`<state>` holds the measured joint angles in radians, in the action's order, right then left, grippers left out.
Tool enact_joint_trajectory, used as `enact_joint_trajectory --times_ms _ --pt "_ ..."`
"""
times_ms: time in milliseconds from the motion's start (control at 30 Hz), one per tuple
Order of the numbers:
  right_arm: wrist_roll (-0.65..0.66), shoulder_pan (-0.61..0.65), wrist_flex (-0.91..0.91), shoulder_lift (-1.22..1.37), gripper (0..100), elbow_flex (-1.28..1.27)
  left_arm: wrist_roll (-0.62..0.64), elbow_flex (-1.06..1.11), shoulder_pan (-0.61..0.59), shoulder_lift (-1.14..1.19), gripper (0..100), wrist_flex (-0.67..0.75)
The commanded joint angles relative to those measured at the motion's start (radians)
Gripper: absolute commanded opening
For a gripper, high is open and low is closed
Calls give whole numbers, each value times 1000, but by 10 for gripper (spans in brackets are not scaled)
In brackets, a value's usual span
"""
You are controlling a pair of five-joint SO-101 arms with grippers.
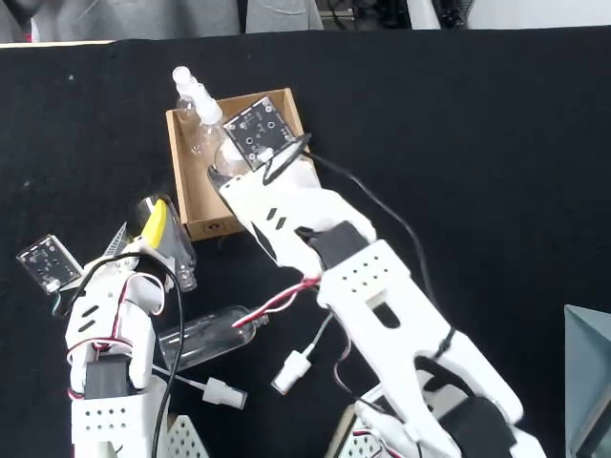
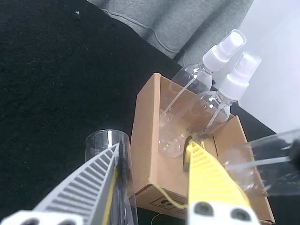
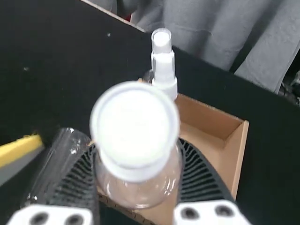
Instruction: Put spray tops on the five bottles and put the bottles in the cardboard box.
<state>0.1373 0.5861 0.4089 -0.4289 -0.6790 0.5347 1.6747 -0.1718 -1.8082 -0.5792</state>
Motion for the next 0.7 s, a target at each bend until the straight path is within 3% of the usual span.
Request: enact_joint_trajectory --times_ms 0,667 --pt "2 23 -29 25 54 110 -15 25 -2 -15 207 -2" --pt "-6 23 -77 229 54 182 -17 25 -7 -15 209 0"
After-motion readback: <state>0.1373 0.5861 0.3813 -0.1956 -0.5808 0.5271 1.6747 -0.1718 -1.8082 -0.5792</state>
